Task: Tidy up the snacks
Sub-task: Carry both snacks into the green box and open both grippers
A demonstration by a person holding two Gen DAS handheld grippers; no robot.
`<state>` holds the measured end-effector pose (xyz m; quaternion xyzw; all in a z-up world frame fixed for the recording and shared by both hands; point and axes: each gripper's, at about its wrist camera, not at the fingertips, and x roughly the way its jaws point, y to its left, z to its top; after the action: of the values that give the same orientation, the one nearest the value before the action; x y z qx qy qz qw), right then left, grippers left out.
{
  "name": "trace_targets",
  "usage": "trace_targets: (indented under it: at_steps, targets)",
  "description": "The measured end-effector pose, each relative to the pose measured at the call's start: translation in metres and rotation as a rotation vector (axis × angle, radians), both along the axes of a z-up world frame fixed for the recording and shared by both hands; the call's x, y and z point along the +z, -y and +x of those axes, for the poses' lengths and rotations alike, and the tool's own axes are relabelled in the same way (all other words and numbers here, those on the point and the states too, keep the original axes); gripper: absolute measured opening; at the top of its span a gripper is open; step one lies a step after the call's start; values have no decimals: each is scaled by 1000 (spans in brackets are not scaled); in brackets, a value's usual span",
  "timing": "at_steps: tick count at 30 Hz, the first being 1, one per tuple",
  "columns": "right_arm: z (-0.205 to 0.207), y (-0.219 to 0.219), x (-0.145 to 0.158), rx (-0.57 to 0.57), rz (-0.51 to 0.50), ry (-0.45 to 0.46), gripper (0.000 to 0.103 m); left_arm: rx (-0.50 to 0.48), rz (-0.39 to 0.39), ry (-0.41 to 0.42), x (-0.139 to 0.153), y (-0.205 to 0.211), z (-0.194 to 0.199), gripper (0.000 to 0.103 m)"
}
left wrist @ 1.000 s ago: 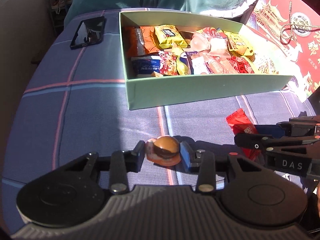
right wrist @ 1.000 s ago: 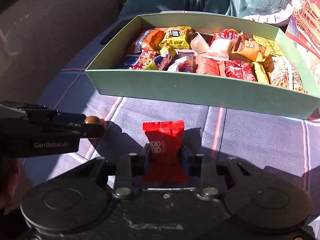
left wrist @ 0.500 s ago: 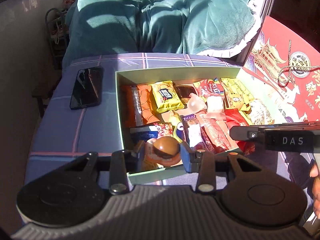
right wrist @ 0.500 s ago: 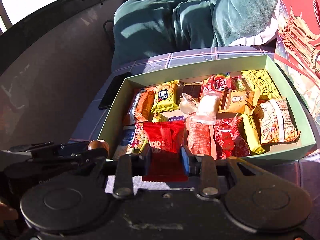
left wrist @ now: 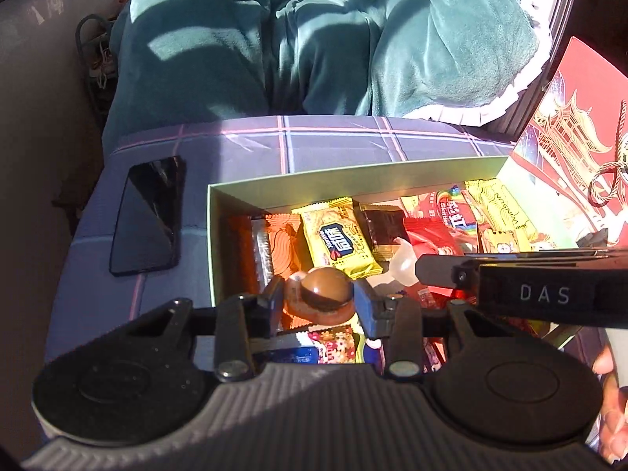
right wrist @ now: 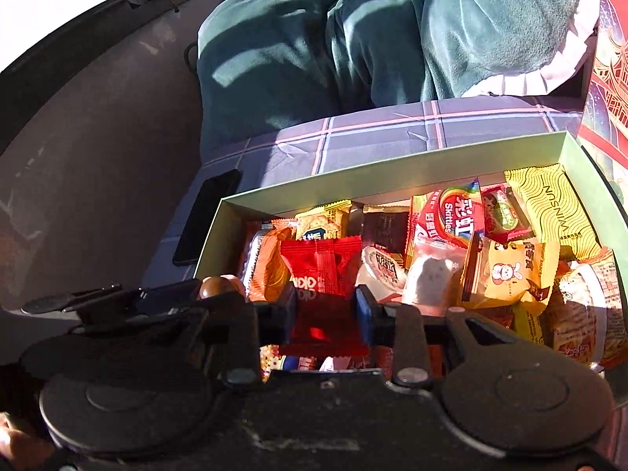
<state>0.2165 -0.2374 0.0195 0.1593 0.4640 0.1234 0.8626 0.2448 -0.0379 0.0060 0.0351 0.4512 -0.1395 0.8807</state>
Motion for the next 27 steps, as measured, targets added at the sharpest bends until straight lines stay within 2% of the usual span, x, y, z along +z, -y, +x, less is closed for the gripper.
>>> trace_targets:
  at_steps: [1,2,3,4,5,6,8,11,15,20,27]
  targets:
    - [4,0,-2,-1,7,0,32,3,9,-1,-2,2,2,39]
    - [7,0,-2,-8,12,0,33,10,22,0,-4,3,4,49]
    - [10,1,-3,-18,20,0,42,19,32,-3,-5,4,6,58]
    - [11,3,-4,-28,36,-2,48,34,42,1,-7,4,7,73]
    - [11,5,-4,-37,43,-1,62,43,46,8,-8,3,7,77]
    - [11,7,-4,-46,43,5,72,46,49,5,-9,3,7,78]
    - [8,9,-2,-54,34,17,78,52,50,-6,-11,2,6,84]
    - [2,12,1,-63,30,24,94,61,60,0,-9,1,0,90]
    - [-9,15,8,-70,16,41,102,63,62,12,-2,1,-11,98]
    - [-29,15,21,-69,0,58,103,64,68,34,13,3,-32,102]
    - [-67,20,43,-72,-12,90,103,57,70,73,36,1,-69,102]
